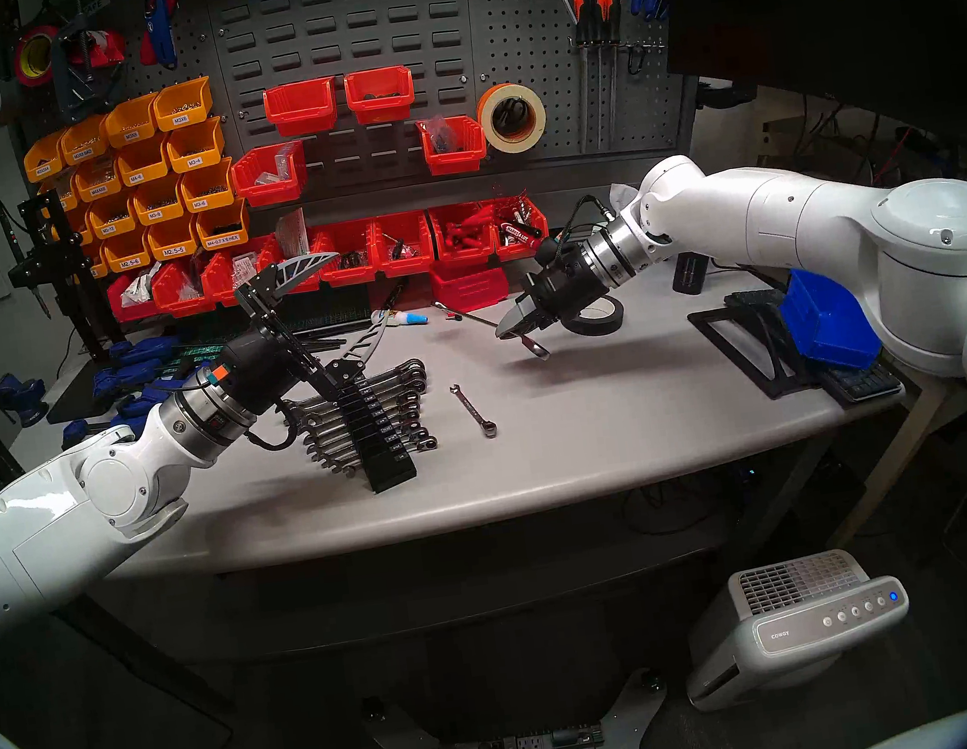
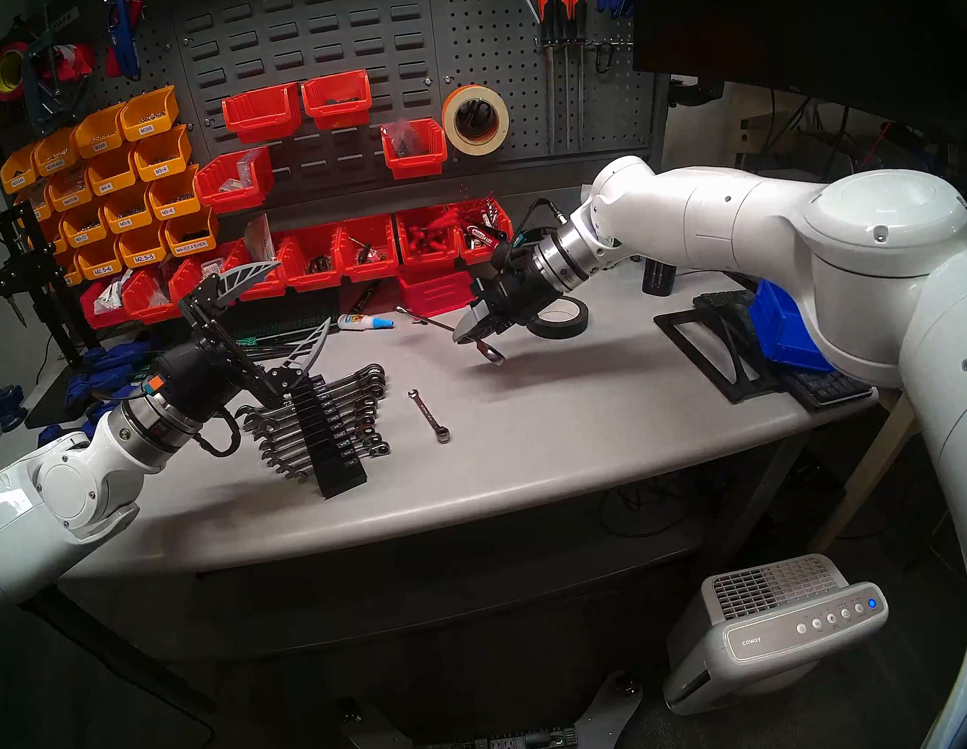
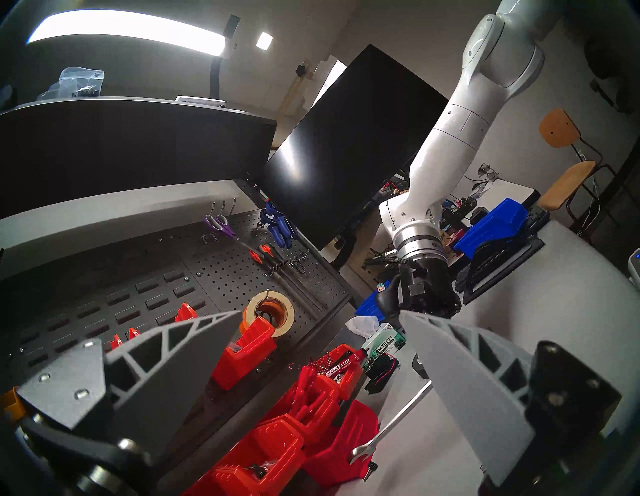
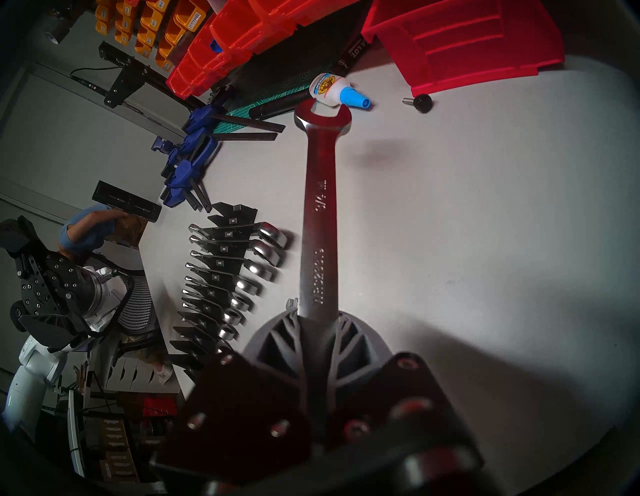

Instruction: Put the wrenches on the table into the correct slot in the case

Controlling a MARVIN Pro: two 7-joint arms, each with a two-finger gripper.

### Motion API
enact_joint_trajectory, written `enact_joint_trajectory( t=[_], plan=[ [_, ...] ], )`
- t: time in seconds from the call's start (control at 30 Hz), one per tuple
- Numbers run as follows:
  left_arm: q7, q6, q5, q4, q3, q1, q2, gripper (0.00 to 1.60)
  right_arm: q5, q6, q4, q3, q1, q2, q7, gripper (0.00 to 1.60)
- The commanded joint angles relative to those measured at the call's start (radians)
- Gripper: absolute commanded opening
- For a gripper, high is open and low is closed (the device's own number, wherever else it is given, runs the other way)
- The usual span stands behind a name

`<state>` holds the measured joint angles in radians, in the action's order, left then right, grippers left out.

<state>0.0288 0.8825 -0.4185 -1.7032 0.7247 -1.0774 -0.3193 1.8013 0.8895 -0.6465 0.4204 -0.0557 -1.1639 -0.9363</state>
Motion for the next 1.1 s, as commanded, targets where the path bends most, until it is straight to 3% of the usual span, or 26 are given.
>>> enact_joint_trajectory(
  t=[0.0, 0.6, 1.07],
  plan=[
    [-0.012, -0.048, -0.033, -0.031, 0.019, 0.024, 0.059, 1.6, 0.005, -0.005, -0.003, -0.031, -0.051, 0.02, -0.109, 0.0],
    [-0.158, -0.319, -0.006, -0.072, 0.045, 0.079, 0.152, 1.6, 0.002, -0.013, 0.001, -0.039, -0.045, 0.018, -0.093, 0.0],
    [-0.327, -0.494, 0.086, -0.179, 0.062, 0.114, 0.178, 1.6, -0.001, -0.017, 0.009, -0.04, -0.043, 0.025, -0.101, 0.0]
  ],
)
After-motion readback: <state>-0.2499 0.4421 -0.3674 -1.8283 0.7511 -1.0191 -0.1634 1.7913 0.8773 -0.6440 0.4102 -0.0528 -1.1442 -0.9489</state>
